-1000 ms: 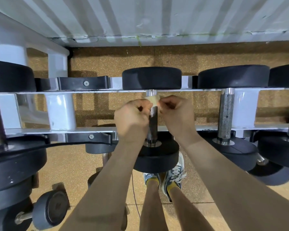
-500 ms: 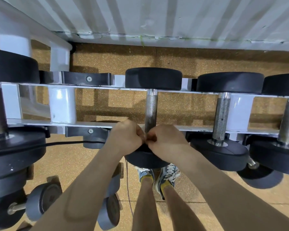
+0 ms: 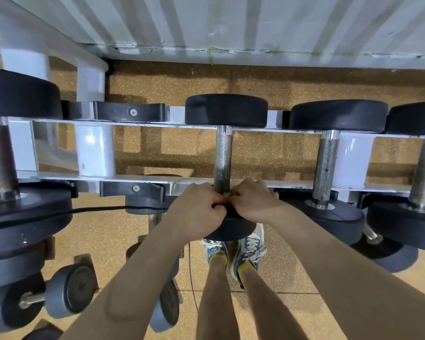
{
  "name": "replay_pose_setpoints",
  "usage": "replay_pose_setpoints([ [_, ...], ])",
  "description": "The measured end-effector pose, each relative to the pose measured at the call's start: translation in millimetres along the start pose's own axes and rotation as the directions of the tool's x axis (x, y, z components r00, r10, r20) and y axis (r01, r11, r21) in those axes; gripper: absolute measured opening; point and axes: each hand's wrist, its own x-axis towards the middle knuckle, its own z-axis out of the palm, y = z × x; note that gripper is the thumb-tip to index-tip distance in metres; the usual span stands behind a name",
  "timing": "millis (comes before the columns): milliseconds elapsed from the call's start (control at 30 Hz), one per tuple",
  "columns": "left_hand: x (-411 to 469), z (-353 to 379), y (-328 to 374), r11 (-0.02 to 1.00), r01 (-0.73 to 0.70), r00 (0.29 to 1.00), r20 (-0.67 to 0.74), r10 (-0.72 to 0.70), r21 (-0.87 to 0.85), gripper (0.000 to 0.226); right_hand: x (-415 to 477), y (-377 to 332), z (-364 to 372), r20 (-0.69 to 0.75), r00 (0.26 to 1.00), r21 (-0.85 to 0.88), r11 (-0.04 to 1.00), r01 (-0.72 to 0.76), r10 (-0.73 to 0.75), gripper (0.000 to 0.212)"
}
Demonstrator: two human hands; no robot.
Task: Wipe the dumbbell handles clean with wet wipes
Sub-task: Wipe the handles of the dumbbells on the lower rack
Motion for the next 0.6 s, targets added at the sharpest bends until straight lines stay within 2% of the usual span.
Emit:
replay_pose_setpoints([
  [67, 1, 5, -3, 0.999, 0.041, 0.999, -0.033, -0.04, 0.011, 0.043, -7, 2, -4, 0.02, 1.0, 0.003, 1.0, 0.016, -0.016, 0.036],
  [133, 0, 4, -12, 0.993, 0.104, 0.99, -0.093, -0.109, -0.05, 0.047, -23, 5, -3, -0.023, 0.996, 0.011, 0.996, 0.085, -0.085, 0.034],
  [233, 2, -2, -21, 0.979, 0.189, 0.98, -0.056, -0.193, -0.079, 0.038, -37, 2, 6, -0.091, 0.979, 0.059, 0.98, 0.188, -0.182, 0.035],
  [333, 5, -3, -15, 0.975, 0.197, 0.978, -0.056, -0.203, -0.107, 0.019, -20, 3, 10, -0.117, 0.991, 0.087, 0.993, 0.079, -0.069, 0.025],
  [400, 4, -1, -9, 0.982, 0.164, 0.978, -0.117, -0.175, -0.097, 0.018, -13, 1, 9, -0.127, 0.992, 0.144, 0.989, 0.03, -0.011, 0.019],
  [500, -5, 1, -1, 0.993, 0.119, 0.973, -0.201, -0.115, 0.006, 0.017, -19, 1, 17, -0.245, 0.969, 0.281, 0.957, 0.075, -0.004, 0.011],
  [600, -21, 10, 8, 0.998, 0.045, 0.969, -0.239, -0.056, -0.052, 0.011, -31, 4, 29, -0.42, 0.907, 0.372, 0.916, 0.147, 0.025, 0.014],
])
